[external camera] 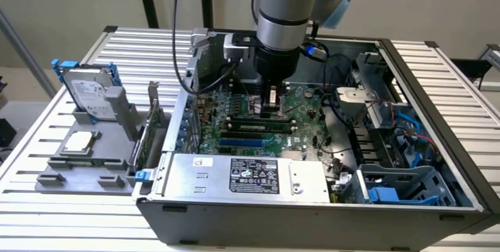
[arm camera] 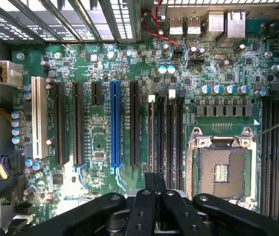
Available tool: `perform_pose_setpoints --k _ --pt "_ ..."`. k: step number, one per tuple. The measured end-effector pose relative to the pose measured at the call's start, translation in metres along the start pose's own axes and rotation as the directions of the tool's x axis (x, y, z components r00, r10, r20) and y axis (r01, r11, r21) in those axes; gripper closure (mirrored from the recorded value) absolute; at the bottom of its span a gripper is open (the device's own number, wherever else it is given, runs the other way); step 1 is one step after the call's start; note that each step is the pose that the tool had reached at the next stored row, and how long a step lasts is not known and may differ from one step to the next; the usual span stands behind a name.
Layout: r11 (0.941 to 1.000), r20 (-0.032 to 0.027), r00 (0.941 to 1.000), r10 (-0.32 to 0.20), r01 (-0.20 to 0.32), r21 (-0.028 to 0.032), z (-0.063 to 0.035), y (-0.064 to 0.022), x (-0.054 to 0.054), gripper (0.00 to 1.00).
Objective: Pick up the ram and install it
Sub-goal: 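Press down the ram until it locks into place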
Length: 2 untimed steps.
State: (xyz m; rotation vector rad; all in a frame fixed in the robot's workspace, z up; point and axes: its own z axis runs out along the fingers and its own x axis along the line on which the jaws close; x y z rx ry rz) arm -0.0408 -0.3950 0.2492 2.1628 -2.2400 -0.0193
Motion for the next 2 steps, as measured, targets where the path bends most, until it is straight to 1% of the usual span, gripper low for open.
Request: perform_pose_setpoints --k 2 --pt "1.0000 0.0000 1.0000 0.000 0.000 0.0000 0.0000 0.0000 0.0000 0.89"
